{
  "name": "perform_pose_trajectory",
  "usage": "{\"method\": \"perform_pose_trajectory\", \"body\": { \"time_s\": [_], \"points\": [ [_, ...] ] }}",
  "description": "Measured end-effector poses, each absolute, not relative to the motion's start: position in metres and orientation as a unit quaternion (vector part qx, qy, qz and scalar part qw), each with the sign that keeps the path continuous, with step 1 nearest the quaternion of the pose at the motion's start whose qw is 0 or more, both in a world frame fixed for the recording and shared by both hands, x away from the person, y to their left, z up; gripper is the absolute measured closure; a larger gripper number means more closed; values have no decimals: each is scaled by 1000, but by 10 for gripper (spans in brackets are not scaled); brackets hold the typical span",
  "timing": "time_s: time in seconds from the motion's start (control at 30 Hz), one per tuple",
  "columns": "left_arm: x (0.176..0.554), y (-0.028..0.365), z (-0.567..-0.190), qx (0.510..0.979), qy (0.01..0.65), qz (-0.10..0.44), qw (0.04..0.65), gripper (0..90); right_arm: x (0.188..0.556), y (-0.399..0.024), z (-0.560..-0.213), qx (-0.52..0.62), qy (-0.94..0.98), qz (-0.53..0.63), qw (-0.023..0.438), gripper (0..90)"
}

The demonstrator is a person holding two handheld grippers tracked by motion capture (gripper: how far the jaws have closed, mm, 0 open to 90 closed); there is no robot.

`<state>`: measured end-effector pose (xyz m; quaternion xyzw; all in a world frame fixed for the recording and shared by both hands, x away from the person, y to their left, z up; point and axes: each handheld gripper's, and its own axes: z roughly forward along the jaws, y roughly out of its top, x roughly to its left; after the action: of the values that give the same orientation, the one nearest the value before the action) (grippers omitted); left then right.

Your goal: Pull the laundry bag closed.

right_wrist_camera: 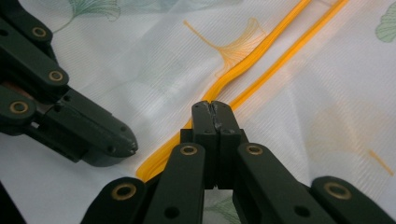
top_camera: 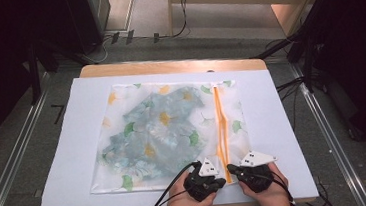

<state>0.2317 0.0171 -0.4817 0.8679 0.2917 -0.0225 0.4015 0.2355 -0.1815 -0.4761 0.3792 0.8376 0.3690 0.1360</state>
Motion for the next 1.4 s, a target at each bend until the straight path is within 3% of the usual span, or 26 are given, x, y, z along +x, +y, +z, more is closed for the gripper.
{"method": "perform_pose_trajectory", "body": {
  "time_s": [0.2, 0.57, 1.4],
  "points": [
    [228, 16, -482, 870, 284, -5, 404, 900, 241, -180, -476, 379, 840, 362, 140, 900],
    [233, 19, -483, 865, 292, -30, 406, 900, 257, -178, -474, 376, 844, 353, 144, 900],
    [230, 18, -483, 867, 287, -17, 407, 900, 287, -175, -474, 376, 849, 338, 153, 900]
  ]
}}
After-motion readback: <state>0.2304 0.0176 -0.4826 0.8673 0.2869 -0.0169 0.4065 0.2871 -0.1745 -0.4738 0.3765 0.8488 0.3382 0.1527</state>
